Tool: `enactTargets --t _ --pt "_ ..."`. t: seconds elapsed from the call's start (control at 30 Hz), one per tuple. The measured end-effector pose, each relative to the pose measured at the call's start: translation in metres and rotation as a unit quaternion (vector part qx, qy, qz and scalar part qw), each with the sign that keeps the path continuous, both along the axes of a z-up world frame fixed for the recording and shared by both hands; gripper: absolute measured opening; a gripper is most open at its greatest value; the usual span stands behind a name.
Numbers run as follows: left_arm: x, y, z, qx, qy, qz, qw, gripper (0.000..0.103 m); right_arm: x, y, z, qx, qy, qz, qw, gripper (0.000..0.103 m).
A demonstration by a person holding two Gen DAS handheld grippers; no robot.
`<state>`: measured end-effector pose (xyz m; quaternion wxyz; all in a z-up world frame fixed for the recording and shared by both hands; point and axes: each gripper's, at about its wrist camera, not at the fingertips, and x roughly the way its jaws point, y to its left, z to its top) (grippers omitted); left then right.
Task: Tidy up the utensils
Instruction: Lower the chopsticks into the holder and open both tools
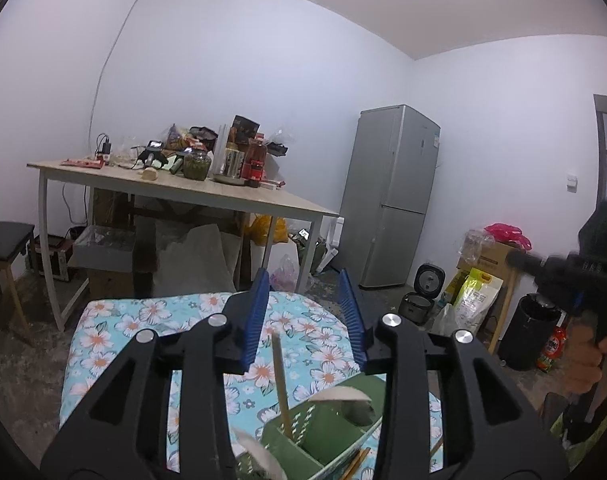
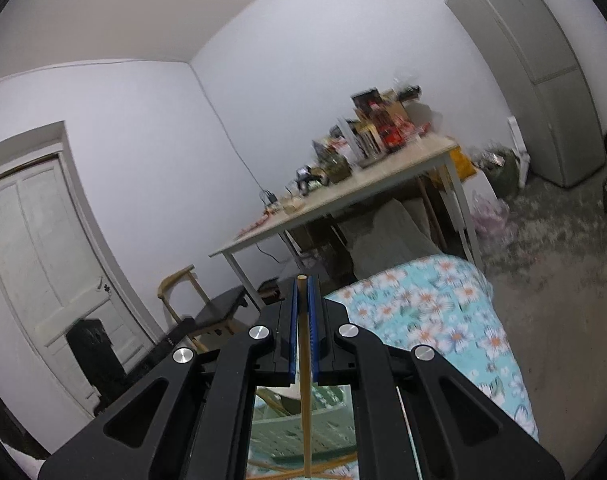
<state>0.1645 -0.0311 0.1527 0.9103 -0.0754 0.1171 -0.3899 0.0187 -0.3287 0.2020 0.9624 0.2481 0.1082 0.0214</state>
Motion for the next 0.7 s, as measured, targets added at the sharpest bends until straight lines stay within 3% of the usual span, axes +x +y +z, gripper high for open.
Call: enactTargets --t 0.37,0.7 --pt "-0.033 0.055 -0.012 -0.010 0.013 0.008 0.9998 0.039 0.015 0.043 0.070 -0.070 -0.074 0.037 0.994 0.005" --pt "-0.055 0.094 -0.045 -0.002 0.048 0.007 0.9988 0.039 0.071 0.095 0.070 -0.144 -0.053 0.065 0.986 0.005"
